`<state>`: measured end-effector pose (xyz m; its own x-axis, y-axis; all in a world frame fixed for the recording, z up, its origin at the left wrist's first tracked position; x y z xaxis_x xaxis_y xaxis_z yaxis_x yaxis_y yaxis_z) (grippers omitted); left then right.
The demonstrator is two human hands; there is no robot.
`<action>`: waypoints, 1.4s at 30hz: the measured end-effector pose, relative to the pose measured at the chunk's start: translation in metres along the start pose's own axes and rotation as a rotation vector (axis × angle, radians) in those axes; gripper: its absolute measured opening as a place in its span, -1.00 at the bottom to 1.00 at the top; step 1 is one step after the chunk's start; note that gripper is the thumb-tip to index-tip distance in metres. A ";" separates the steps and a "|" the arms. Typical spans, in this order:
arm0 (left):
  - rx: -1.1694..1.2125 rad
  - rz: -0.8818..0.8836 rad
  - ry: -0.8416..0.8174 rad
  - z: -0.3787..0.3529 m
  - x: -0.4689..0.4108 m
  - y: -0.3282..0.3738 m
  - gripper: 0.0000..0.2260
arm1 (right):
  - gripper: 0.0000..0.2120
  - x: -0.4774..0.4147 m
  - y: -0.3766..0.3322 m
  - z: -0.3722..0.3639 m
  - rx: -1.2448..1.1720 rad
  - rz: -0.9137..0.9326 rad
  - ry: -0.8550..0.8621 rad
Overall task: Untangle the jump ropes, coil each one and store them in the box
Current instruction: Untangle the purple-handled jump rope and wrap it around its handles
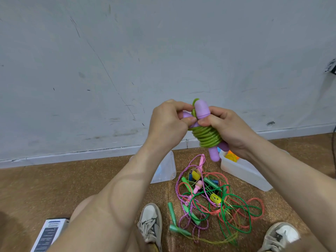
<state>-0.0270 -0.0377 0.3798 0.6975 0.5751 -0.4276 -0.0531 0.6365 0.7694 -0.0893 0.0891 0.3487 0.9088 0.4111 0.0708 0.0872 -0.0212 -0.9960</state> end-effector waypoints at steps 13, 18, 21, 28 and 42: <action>-0.221 -0.627 -0.019 0.004 0.008 0.027 -0.88 | -0.85 -0.006 -0.001 0.004 0.072 -0.035 -0.100; -0.336 -0.976 0.071 0.005 0.023 0.045 -0.85 | -0.68 -0.008 0.017 0.007 0.091 -0.230 -0.260; -0.309 -1.153 0.105 0.011 0.038 0.057 -0.83 | -0.67 0.005 0.026 0.002 0.059 -0.380 -0.475; -0.074 -0.710 -0.113 0.006 0.015 0.029 -0.88 | -0.63 0.014 0.030 -0.007 -0.047 -0.425 -0.544; 0.657 0.556 -0.449 -0.056 0.026 -0.006 -0.46 | -0.29 -0.001 0.006 0.000 0.393 0.328 -0.234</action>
<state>-0.0487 0.0024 0.3372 0.9084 0.3704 0.1938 -0.1435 -0.1593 0.9768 -0.0896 0.0884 0.3422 0.7440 0.6324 -0.2159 -0.3843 0.1406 -0.9124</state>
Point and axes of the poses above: each hand's wrist, its own x-axis away from the middle knuckle, its own z-axis out of the back of the hand, y = z × x, the point moved 6 cm from there along -x, towards the middle knuckle, and after that the axes turned 13 degrees about y, right-handed, at the moved point
